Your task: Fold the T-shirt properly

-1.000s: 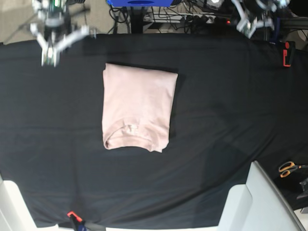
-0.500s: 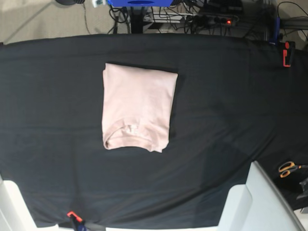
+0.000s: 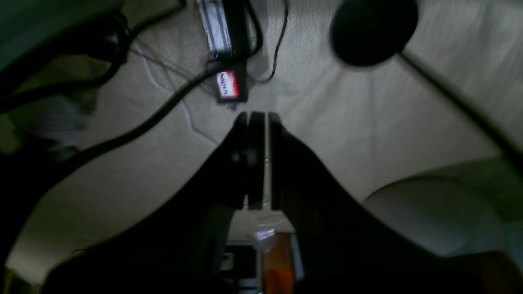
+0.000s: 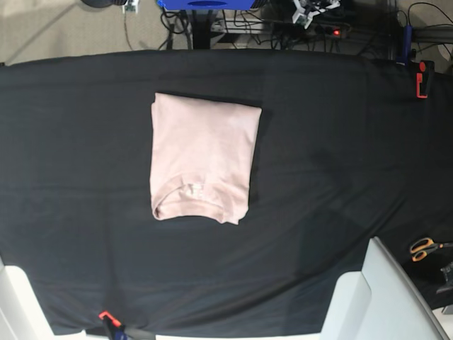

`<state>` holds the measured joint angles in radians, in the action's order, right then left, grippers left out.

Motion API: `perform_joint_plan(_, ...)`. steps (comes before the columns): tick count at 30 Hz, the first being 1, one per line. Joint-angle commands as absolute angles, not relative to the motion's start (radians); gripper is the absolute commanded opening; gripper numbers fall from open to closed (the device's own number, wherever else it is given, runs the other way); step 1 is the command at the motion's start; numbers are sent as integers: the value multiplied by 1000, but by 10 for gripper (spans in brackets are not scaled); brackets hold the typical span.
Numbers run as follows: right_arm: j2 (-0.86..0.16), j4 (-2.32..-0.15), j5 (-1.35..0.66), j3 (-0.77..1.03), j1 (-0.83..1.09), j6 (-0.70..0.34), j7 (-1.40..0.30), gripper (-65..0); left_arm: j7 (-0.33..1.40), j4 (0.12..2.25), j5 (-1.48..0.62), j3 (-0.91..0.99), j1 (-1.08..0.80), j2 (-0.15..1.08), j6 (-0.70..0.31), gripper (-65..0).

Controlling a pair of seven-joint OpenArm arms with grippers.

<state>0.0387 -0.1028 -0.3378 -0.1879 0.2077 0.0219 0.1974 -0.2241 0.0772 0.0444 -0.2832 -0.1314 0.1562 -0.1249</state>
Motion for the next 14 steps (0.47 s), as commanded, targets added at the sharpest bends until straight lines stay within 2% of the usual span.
perform_joint_plan(1, 41, -101, -337, -173, 220, 24, 203, -629, -223, 73, 42, -285, -147, 168, -111, -650)
perform_joint_plan(7, 44, -104, -335, -162, 242, 24, 205, -630, -223, 73, 48, -294, -154, 168, 18, -650)
perform_joint_plan(14, 41, -104, -332, -162, 245, 24, 205, -629, -223, 73, 44, -288, -151, 166, 22, -650)
